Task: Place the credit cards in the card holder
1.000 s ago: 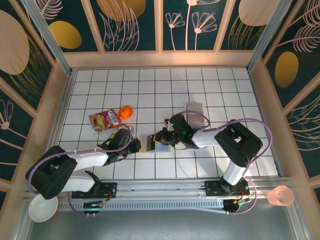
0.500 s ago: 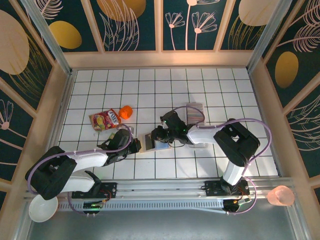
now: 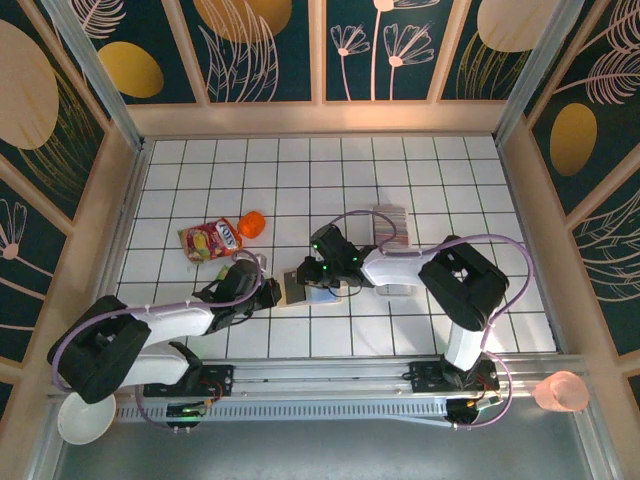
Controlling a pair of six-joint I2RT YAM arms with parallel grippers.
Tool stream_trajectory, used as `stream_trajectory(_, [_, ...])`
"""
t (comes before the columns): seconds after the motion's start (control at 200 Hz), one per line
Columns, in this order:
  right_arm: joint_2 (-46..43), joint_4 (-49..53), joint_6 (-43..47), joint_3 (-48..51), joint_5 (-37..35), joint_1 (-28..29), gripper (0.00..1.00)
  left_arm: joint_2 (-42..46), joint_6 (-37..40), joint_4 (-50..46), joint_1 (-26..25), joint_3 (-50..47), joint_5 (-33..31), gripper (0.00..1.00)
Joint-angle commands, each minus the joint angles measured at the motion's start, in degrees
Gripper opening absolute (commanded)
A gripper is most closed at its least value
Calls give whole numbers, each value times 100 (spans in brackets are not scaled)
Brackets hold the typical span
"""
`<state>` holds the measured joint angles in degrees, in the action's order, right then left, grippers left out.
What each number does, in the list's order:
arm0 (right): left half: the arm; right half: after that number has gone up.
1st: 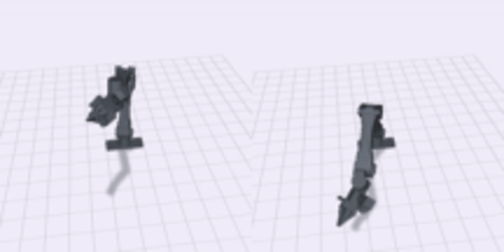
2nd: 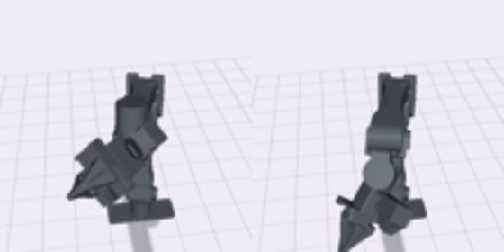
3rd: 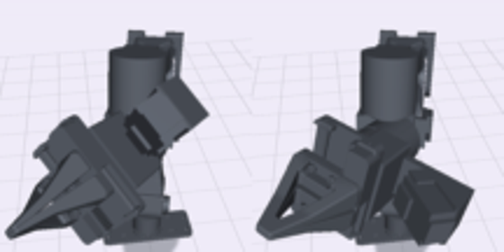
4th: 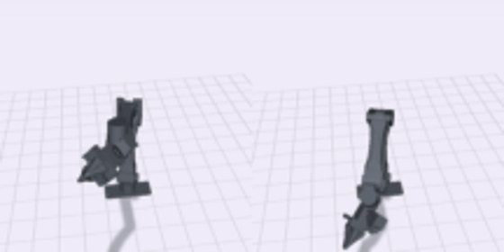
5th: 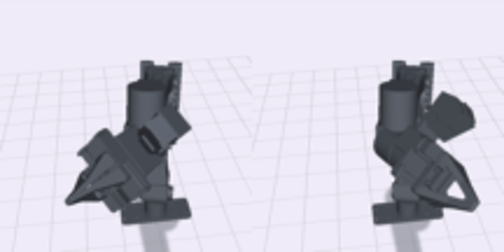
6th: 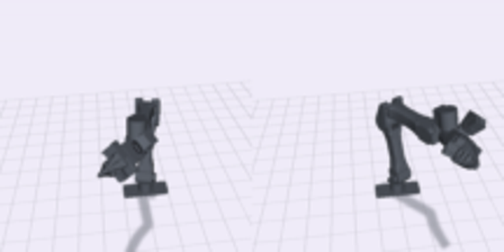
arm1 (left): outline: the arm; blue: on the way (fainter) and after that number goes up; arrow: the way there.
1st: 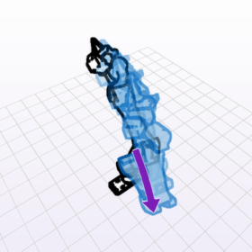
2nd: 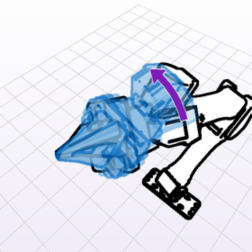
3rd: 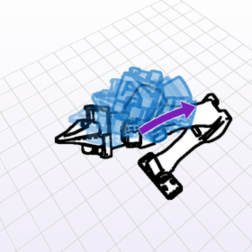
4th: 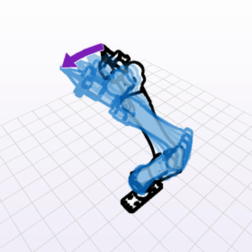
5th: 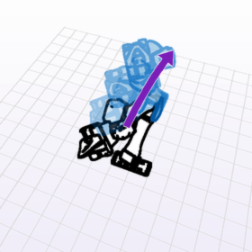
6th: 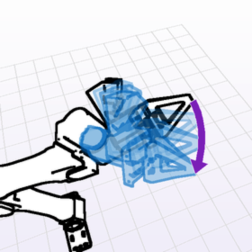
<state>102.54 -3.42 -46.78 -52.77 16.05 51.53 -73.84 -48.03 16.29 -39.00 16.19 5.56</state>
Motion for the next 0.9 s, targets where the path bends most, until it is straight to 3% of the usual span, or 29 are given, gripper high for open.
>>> stream_trajectory(0.0, [83, 101, 87, -229, -94, 94, 19, 72, -25, -129, -16, -132, 85, 0])
stream_trajectory(0.1, [-14, 339, 179, -290, -276, 94, 22, 130, -28, -184, -17, -152, 21, 0])
stream_trajectory(0.325, [-567, 928, 396, -251, -878, 95, 43, 496, -31, -330, -15, -135, -70, 0])
stream_trajectory(0.52, [-967, 1239, 377, -39, -1139, 121, 45, 748, -39, -453, -19, -101, -99, 7])
stream_trajectory(0.716, [-1219, 1487, 170, 271, -1551, 337, 44, 959, -73, -515, -18, -124, -178, 23])
stream_trajectory(0.891, [-1184, 1478, -11, 446, -1605, 487, 43, 910, -86, -461, -14, -116, -135, 24])
